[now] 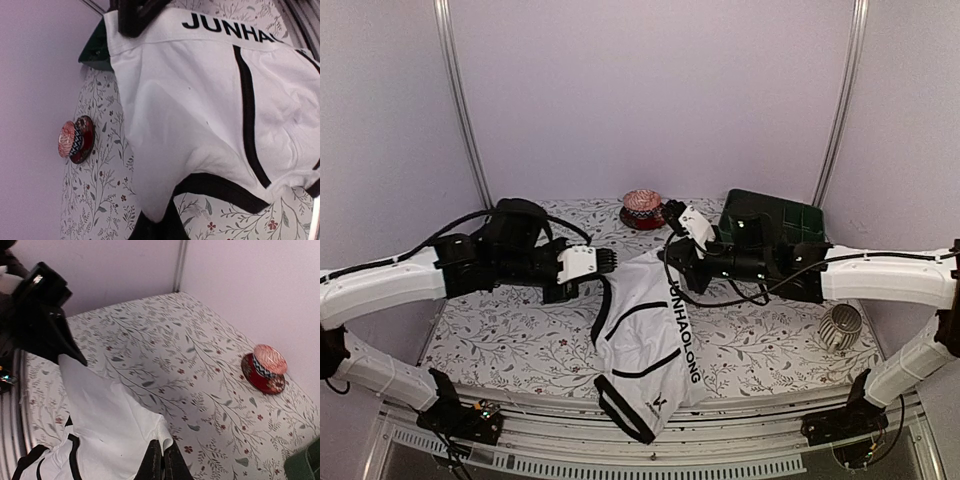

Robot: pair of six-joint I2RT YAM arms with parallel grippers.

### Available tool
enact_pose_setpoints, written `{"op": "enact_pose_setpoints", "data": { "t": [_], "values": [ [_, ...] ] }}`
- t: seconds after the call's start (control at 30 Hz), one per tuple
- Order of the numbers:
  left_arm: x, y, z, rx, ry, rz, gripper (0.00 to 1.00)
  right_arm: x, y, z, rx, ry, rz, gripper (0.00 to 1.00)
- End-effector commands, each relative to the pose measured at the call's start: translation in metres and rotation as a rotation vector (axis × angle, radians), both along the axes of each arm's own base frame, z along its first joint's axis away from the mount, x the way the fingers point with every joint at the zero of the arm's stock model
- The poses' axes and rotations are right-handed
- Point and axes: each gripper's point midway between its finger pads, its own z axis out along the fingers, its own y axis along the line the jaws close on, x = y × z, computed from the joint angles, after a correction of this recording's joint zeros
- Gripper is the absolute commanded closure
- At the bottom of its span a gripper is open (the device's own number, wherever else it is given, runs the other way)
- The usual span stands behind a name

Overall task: Roll the underwear
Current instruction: Flatten out the underwear at the center of the board.

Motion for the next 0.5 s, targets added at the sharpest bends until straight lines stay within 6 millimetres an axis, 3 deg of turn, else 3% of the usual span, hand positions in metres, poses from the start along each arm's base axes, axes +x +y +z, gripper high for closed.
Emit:
{"op": "enact_pose_setpoints", "data": {
  "t": [0.0, 0.1, 0.2, 0.3, 0.47],
  "values": [
    [0.088, -0.001, -0.041, 0.160, -0.025, 0.184, 1.00, 0.105, -0.033, -0.046, -0.038, 0.057, -0.282, 0.98],
    [0.148, -0.006, -0.074, 0.278, -0.025, 0.282, 1.00, 0.153, -0.039, -0.076, -0.036, 0.086, -0.307, 0.98],
    [0.184, -0.014, -0.096, 0.343, -0.047, 0.331, 1.00, 0.184, -0.047, -0.093, -0.044, 0.092, -0.318, 0.98],
    [0.200, -0.023, -0.096, 0.337, -0.086, 0.349, 1.00, 0.202, -0.048, -0.090, -0.043, 0.066, -0.290, 0.98],
    [0.198, -0.026, -0.087, 0.305, -0.110, 0.342, 1.00, 0.200, -0.050, -0.085, -0.069, 0.024, -0.223, 0.98]
  ]
}}
